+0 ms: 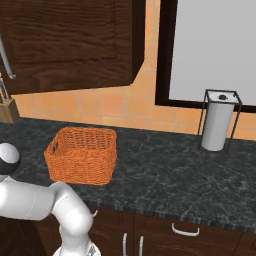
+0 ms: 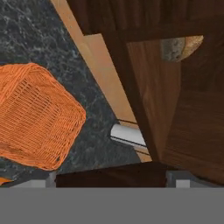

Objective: Open the cabinet, pick up the bread from the cabinet and place it in the basket. Then move the basket to the dining counter.

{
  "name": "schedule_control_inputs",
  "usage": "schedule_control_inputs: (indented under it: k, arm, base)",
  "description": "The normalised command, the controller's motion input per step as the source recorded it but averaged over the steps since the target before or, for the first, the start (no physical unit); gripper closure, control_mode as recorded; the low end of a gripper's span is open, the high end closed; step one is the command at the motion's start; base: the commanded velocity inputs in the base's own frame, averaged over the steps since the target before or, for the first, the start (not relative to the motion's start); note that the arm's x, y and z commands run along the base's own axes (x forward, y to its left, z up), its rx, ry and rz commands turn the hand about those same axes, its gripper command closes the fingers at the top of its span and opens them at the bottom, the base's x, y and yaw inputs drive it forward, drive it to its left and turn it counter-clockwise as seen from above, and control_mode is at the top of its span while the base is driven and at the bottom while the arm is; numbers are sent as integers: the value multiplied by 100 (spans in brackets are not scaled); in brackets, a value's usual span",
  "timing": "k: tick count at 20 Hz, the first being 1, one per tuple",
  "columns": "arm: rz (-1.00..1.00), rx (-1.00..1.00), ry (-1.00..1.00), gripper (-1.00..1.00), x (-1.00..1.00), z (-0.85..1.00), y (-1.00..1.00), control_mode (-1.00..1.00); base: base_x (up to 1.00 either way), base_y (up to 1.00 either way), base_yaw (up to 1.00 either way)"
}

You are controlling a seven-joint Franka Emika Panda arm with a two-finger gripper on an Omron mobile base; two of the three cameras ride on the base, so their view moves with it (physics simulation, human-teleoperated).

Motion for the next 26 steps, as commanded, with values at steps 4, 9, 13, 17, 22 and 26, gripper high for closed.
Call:
schedule_control_inputs:
  k: [4, 9, 13, 17, 22, 26]
  arm:
    - [-2, 0, -21, -100, -100, -4, -100, -100]
    - [-10, 0, -24, -100, -99, 0, -100, -100]
    - [-9, 0, -26, -100, -93, 0, -100, -100]
    - [-10, 0, -25, -100, -95, 0, -100, -100]
    - [-14, 0, -17, -100, -67, 3, -100, -100]
    - [-15, 3, -12, -100, -24, 20, -100, -100]
  base:
    - [0, 0, 0]
    - [0, 0, 0]
    - [0, 0, 0]
    - [0, 0, 0]
    - [0, 0, 0]
    - [0, 0, 0]
